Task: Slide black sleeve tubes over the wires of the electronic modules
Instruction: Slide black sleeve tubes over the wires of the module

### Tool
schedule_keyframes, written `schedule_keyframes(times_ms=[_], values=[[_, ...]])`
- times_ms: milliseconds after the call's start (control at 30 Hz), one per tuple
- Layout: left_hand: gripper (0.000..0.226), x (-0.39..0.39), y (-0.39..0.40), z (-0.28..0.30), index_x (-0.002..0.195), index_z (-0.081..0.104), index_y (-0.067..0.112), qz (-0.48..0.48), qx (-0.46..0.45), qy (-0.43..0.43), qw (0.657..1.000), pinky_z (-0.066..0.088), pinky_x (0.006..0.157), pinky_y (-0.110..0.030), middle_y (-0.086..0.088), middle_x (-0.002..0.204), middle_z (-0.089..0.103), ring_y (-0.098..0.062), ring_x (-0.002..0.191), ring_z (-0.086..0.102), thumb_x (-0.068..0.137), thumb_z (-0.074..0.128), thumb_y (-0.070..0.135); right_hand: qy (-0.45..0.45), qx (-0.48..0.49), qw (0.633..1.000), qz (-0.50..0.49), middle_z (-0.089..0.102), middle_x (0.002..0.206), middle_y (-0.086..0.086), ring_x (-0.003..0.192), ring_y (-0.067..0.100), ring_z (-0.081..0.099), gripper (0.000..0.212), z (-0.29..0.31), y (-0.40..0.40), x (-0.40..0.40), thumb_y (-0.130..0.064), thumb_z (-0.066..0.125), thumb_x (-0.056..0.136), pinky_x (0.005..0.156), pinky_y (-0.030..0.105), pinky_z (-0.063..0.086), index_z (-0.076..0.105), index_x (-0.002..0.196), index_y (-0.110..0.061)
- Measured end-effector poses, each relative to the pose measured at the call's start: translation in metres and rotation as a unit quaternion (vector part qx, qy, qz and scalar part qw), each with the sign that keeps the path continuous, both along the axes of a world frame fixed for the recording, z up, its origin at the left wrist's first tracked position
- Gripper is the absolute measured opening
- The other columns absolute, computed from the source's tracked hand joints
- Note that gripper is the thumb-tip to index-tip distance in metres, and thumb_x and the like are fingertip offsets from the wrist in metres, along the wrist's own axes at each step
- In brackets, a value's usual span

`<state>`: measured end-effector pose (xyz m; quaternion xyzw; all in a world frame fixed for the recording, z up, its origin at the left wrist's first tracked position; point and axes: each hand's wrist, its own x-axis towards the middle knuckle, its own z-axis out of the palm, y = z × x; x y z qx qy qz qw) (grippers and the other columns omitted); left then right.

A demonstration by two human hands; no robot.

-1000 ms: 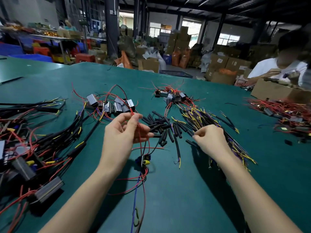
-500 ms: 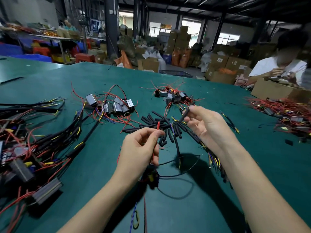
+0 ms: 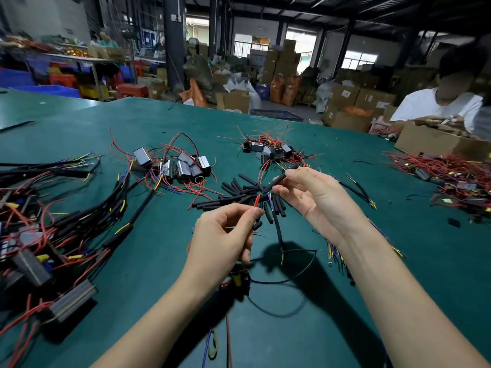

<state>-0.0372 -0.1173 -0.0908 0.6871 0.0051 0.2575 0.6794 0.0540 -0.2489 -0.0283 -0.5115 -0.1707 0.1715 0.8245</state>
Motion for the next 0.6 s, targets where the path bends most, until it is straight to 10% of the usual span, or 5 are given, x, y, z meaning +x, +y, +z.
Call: schedule_keyframes(times_ms=[600], values=[[0.016, -0.0029, 0.0000, 0.0012, 0.084, 0.071, 0.013, -0.010, -0.005, -0.002, 1.000, 0.034, 0.041, -0.014, 0.003, 0.047, 0.048, -0.013, 0.035, 0.043, 0.091, 0.061, 0.023, -0.032, -0.013, 0.999, -0.005, 0.065, 0.065, 0.011, 0.059, 0.023, 0.066, 0.020, 0.0019, -0.0014, -0.0014, 0.005, 0.056, 0.088, 0.056, 0.020, 0.054, 0.054, 0.074, -0.008]])
